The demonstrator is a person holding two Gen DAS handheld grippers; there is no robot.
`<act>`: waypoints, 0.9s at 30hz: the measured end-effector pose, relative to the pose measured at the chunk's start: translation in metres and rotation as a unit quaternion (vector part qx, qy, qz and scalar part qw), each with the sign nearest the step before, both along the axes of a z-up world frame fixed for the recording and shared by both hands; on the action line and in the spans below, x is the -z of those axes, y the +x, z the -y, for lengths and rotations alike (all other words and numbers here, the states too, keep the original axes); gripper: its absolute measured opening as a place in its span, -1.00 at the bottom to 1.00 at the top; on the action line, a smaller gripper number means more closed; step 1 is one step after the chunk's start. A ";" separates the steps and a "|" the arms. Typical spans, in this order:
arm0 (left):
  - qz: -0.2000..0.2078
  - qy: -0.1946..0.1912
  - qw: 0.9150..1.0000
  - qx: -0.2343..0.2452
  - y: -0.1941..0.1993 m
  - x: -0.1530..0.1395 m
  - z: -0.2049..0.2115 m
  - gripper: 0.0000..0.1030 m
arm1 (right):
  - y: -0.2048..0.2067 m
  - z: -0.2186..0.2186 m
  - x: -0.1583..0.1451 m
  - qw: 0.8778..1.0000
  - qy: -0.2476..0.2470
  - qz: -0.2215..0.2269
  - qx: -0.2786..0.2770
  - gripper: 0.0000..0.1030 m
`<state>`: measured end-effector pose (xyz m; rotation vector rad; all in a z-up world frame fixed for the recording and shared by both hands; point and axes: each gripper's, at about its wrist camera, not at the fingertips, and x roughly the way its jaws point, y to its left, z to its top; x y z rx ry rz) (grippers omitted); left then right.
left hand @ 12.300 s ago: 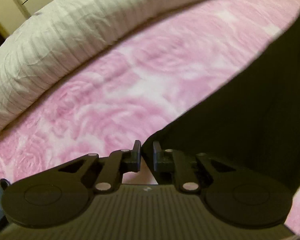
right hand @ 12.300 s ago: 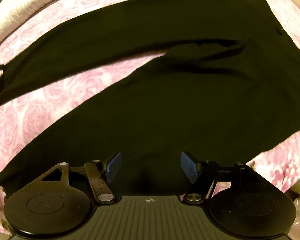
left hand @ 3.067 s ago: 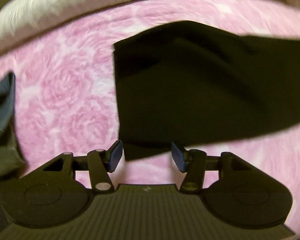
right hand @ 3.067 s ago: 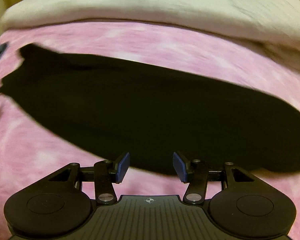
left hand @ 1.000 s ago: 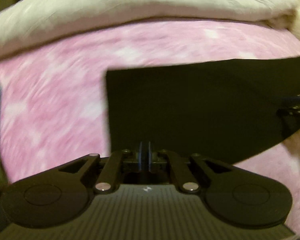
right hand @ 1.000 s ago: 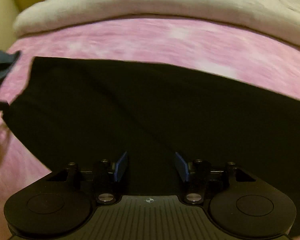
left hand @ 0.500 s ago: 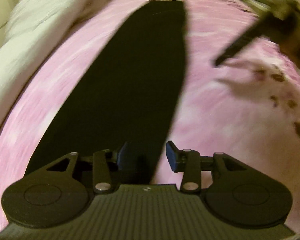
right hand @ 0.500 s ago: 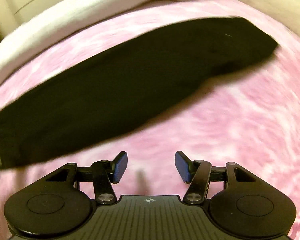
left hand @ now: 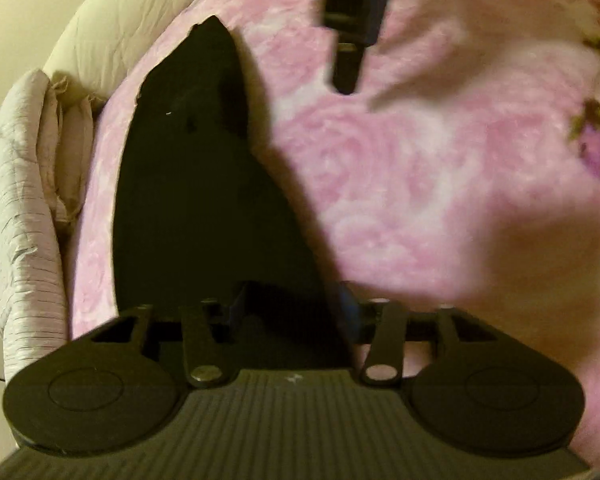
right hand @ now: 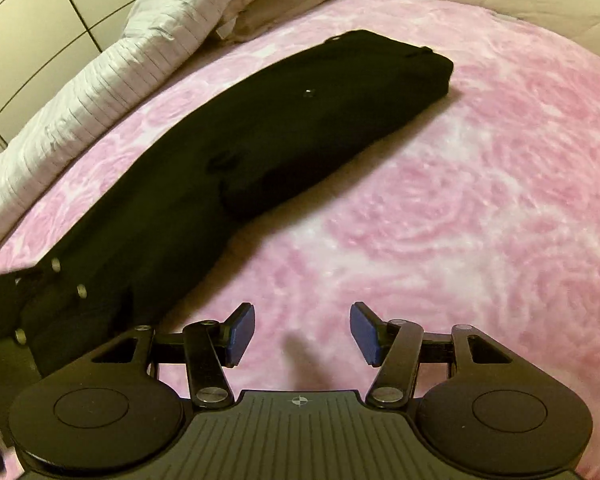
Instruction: Fold clothes
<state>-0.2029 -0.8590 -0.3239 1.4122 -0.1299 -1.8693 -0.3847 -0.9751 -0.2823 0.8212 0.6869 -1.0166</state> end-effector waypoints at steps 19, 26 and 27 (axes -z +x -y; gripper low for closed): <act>-0.236 0.124 0.952 -0.151 0.113 -0.056 0.089 -0.90 | 0.112 0.004 0.035 0.992 -0.068 0.093 0.046 0.54; -0.253 0.121 0.948 -0.153 0.134 -0.060 0.107 -0.94 | 0.133 0.018 0.049 0.989 -0.133 0.054 0.046 0.71; -0.253 0.122 0.948 -0.152 0.135 -0.060 0.109 -0.94 | 0.128 0.017 0.047 0.988 -0.139 0.051 0.052 0.71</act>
